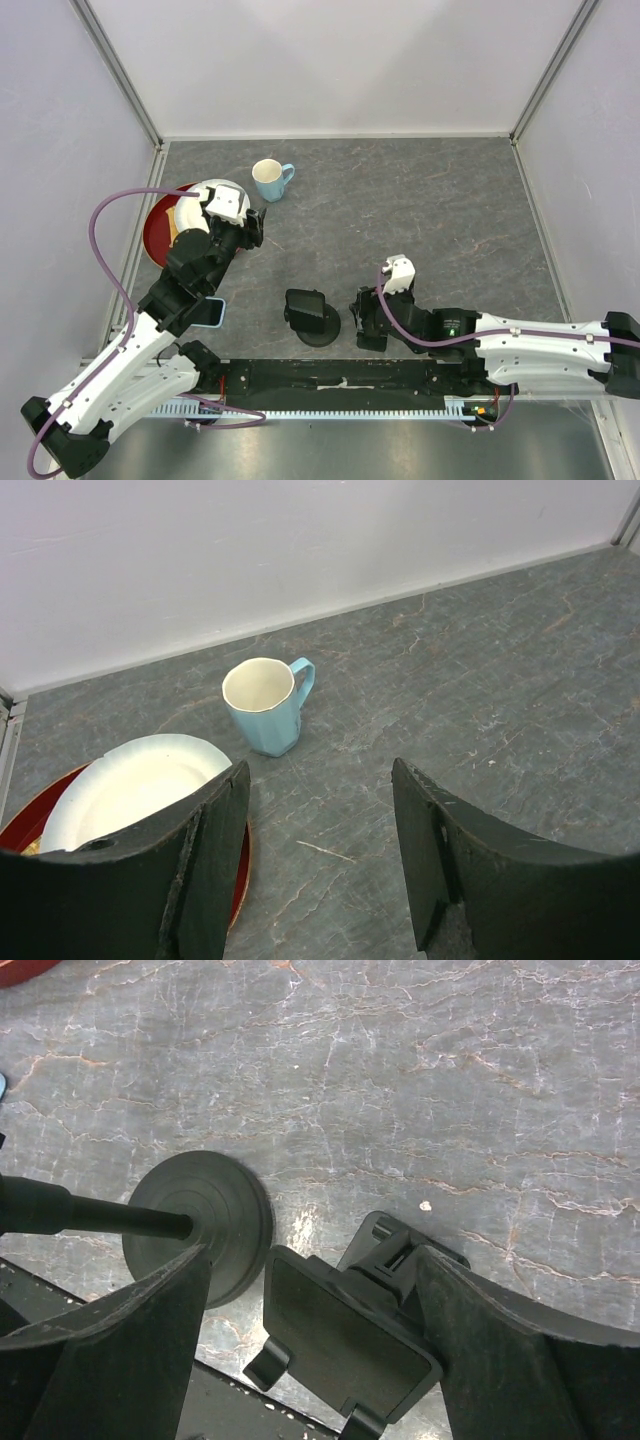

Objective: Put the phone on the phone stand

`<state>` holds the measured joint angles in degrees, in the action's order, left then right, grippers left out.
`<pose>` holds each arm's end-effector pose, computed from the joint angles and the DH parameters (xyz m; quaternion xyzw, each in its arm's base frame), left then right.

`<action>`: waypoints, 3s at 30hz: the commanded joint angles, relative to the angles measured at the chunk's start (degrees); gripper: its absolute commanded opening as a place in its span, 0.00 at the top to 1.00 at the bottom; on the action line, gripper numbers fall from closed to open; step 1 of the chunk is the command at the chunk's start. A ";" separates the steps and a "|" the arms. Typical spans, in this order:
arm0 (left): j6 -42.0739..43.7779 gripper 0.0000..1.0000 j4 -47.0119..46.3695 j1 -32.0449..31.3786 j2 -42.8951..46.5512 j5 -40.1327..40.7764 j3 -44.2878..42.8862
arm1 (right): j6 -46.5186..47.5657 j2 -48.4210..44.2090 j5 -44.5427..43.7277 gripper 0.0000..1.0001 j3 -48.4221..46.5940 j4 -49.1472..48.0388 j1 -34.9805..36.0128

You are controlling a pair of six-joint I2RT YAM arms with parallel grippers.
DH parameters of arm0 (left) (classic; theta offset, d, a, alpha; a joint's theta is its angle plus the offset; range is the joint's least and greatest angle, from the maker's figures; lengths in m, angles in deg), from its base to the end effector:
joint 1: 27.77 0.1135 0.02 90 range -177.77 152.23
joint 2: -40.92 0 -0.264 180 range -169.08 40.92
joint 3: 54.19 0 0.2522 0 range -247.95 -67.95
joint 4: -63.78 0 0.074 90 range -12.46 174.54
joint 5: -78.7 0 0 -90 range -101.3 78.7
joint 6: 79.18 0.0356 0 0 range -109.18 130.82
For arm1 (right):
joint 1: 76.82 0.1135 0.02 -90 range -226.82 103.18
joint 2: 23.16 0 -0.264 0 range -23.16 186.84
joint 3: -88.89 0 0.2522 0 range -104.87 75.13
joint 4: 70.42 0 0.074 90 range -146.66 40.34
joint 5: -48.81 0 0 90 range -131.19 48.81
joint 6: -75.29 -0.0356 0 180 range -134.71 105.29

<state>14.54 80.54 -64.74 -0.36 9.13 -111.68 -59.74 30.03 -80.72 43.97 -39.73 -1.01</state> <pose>0.1442 -0.0930 0.3570 0.1261 0.6990 -0.0774 0.6996 0.0686 0.1789 0.2248 -0.0849 0.8575 0.2020 0.4655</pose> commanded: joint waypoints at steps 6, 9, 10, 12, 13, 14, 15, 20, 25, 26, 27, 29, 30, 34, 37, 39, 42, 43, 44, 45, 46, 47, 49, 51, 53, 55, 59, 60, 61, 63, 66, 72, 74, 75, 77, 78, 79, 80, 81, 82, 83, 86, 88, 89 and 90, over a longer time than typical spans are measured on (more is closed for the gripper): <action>-2.14 0.33 -0.98 0.06 -0.56 -0.39 -2.07 | 1.53 -4.05 -2.83 0.02 -2.59 -0.15 0.30; -2.58 0.32 -0.81 0.06 -1.26 0.14 -2.33 | 2.50 -6.51 -5.54 0.02 -4.08 1.43 0.30; -2.50 0.32 -0.72 0.14 -1.44 0.23 -2.42 | 2.67 -7.13 -6.60 0.02 -4.44 1.79 0.22; -2.67 0.32 -0.55 0.06 -2.23 0.58 -2.59 | 2.24 -8.80 -11.24 0.02 -4.88 2.32 0.21; -2.76 0.31 -0.37 0.14 -2.49 0.75 -2.77 | 1.62 -9.33 -13.36 0.02 -4.79 2.41 0.21; -2.85 0.31 -0.11 0.06 -2.84 1.02 -2.86 | 0.66 -10.29 -15.82 0.02 -4.44 2.49 0.21; -3.02 0.31 -0.10 0.06 -3.11 1.19 -2.94 | -0.48 -10.56 -18.97 0.02 -4.35 2.67 -0.05; -3.02 0.30 0.07 0.06 -3.98 2.42 -2.95 | -0.50 -4.97 -21.23 0.02 -9.07 1.88 -11.35; -2.94 0.29 0.16 0.06 -6.00 3.13 -2.95 | 6.97 7.61 -1.01 0.02 -15.68 -9.61 -34.31; -3.11 0.28 -0.02 0.06 -6.36 3.56 -2.95 | 7.33 12.07 1.27 0.02 -18.30 -12.94 -35.98; -3.20 0.28 -0.02 0.14 -6.88 3.92 -2.95 | 7.33 14.46 2.25 0.02 -19.72 -14.28 -39.30; -3.37 0.25 0.51 0.14 -8.90 6.28 -3.38 | 6.11 21.47 6.19 0.02 -24.01 -18.05 -42.57; -4.94 0.23 0.95 0.14 -9.60 7.16 -3.82 | 5.58 23.69 7.44 0.02 -25.26 -19.11 -45.46; -7.50 0.10 3.48 0.23 -13.12 10.33 -5.22 | 5.39 31.79 13.77 0.02 -26.86 -26.14 -49.53; -14.68 0.07 14.68 1.98 -16.28 8.07 -10.40 | 9.25 32.86 14.74 0.02 -19.49 -37.81 -49.71; -23.03 0.06 20.35 7.24 -17.26 4.73 -13.21 | 10.66 31.54 14.83 0.02 -12.90 -45.91 -50.23; -31.40 0.05 31.42 12.70 -16.47 2.08 -14.81 | 14.09 29.96 13.95 0.02 -9.28 -49.53 -50.94; -33.50 0.03 33.88 13.67 -16.03 1.55 -15.25 | 15.75 29.43 13.17 0.02 -8.84 -50.06 -50.94; -38.13 0.02 39.22 16.03 -15.68 -0.54 -15.60 | 16.46 28.30 12.99 0.02 -7.53 -51.54 -51.11; -40.35 0.02 41.71 17.44 -14.89 -2.22 -15.95 | 16.91 27.68 12.90 0.02 -6.73 -52.51 -51.37; -42.55 0.00 43.82 18.94 -14.45 -5.89 -15.78 | 17.43 26.28 13.33 0.02 -4.98 -53.57 -51.64; -46.66 0.00 46.19 22.09 -14.10 -8.01 -15.43 | 17.61 25.66 13.42 0.02 -4.10 -55.49 -51.81; -50.20 0.00 51.29 25.27 -13.31 -12.41 -13.41 | 16.92 23.90 13.69 0.02 -1.99 -56.56 -52.69; -57.41 0.00 56.38 29.14 -12.34 -13.13 -12.09 | 16.56 23.10 15.70 0.02 -0.67 -58.76 -53.74; -60.84 0.00 57.46 32.65 -10.94 -14.88 -10.86 | 16.12 22.49 16.93 0.02 0.66 -60.16 -54.54; -65.74 0.00 60.00 33.98 -9.88 -13.93 -9.98 | 16.12 22.05 18.25 0.02 1.44 -60.87 -55.15; -72.10 0.00 63.35 36.61 -12.07 -14.79 -6.39 | 15.86 21.52 19.14 0.02 2.24 -62.19 -55.60; -72.37 0.00 62.83 36.71 -12.51 -15.76 -5.50 | 16.03 21.52 19.49 0.02 2.24 -62.19 -55.68; -73.15 0.00 62.13 38.36 -13.21 -16.72 -4.80 | 16.21 21.26 19.66 0.02 2.15 -62.19 -55.68; -73.68 0.00 61.60 38.73 -13.48 -16.47 -3.04 | 16.91 21.26 19.75 0.02 2.33 -62.45 -55.68; -75.53 0.00 61.68 39.61 -13.57 -14.45 -1.10 | 17.70 20.99 19.40 0.02 2.42 -62.28 -55.68; -75.45 0.00 58.70 43.82 -16.81 -13.13 2.59 | 18.76 20.12 20.81 0.02 3.03 -63.07 -55.68; -75.09 0.00 58.26 44.97 -18.13 -13.04 3.03 | 19.37 18.98 20.72 0.02 4.34 -65.52 -55.68; -75.18 0.00 58.25 45.23 -19.36 -13.48 3.21 | 19.72 18.01 20.81 0.02 5.13 -66.14 -55.68; -75.71 0.00 58.78 45.67 -20.24 -14.09 3.64 | 20.34 17.48 20.63 0.02 5.67 -67.11 -55.68; -75.97 0.00 58.87 45.76 -20.68 -14.62 3.99 | 20.51 17.13 20.63 0.02 5.93 -67.29 -55.68; -76.41 0.00 59.39 45.76 -21.30 -14.45 4.43 | 20.43 17.21 20.72 0.02 6.02 -67.20 -55.68; -75.98 0.00 59.48 45.76 -21.39 -14.45 4.44 | 20.51 17.30 20.89 0.02 6.02 -67.29 -55.68; -76.58 0.00 60.36 45.76 -21.22 -14.36 4.26 | 20.43 17.56 21.16 0.02 5.85 -67.29 -55.68; -77.02 0.00 60.89 45.76 -20.69 -14.27 4.17 | 20.25 17.74 21.42 0.02 5.76 -67.12 -55.60; -77.29 0.00 61.41 45.76 -20.43 -14.45 4.09 | 20.25 17.91 22.12 0.02 5.50 -66.94 -55.68; -78.61 0.00 63.26 45.76 -18.67 -15.33 4.44 | 20.16 18.53 22.83 0.02 4.97 -66.76 -55.68; -80.54 0.00 62.74 45.93 -18.23 -16.29 4.44 | 19.99 18.44 22.92 0.02 5.05 -67.11 -55.68; -81.15 0.00 62.13 45.94 -18.14 -16.82 4.35 | 20.16 18.35 23.00 0.02 5.05 -67.03 -55.68; -82.46 0.00 61.43 46.02 -18.14 -18.47 4.52 | 20.25 18.35 23.09 0.02 5.05 -67.11 -55.68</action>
<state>-61.41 142.00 -19.19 -19.68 -6.17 -107.29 -40.12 48.20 -58.89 49.48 -103.58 -56.48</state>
